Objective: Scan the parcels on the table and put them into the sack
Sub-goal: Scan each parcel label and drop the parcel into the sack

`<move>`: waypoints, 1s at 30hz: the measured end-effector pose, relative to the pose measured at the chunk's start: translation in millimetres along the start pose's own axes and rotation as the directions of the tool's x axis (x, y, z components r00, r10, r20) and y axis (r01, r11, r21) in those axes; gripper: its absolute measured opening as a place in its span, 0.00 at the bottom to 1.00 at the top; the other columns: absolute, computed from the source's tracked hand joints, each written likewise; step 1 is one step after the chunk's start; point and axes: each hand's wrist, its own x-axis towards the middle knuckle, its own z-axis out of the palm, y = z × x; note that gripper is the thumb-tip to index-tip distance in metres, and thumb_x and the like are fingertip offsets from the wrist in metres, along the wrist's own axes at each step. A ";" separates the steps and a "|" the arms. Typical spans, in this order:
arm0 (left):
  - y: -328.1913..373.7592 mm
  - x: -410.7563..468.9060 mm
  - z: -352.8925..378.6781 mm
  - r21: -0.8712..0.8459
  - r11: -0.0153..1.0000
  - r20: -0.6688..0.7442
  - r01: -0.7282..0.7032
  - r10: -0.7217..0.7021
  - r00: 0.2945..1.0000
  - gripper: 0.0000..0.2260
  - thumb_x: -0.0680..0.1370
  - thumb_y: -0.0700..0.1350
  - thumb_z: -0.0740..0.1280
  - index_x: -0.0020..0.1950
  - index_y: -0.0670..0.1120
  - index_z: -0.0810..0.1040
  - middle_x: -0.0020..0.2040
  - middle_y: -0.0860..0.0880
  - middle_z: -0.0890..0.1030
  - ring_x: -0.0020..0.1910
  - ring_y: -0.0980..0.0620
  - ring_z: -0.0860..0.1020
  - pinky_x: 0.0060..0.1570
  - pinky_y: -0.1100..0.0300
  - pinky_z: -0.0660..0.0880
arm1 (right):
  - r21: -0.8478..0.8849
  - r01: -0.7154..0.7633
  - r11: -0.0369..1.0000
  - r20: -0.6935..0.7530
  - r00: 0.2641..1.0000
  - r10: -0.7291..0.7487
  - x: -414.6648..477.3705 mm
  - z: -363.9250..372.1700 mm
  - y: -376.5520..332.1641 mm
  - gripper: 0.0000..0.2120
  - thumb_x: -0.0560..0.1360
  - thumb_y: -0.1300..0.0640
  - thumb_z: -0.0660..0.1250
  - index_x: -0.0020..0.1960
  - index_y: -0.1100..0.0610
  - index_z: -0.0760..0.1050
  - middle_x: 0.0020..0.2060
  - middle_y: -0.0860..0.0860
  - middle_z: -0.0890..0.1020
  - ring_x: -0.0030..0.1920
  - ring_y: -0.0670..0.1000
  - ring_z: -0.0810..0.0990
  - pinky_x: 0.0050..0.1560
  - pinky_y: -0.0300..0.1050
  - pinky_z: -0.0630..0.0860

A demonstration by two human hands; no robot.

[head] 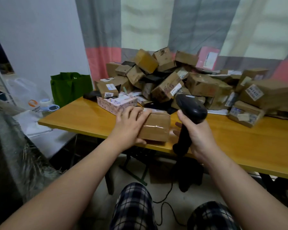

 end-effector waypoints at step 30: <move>11.6 12.4 18.9 -0.891 0.375 0.228 0.256 -0.117 0.967 0.25 0.68 0.55 0.76 0.51 0.49 0.63 0.59 0.49 0.75 0.60 0.50 0.74 0.57 0.53 0.75 | -0.109 0.240 0.965 0.056 0.970 -0.235 17.6 -5.4 -12.0 0.11 0.71 0.55 0.75 0.51 0.44 0.79 0.48 0.40 0.85 0.52 0.39 0.81 0.49 0.34 0.76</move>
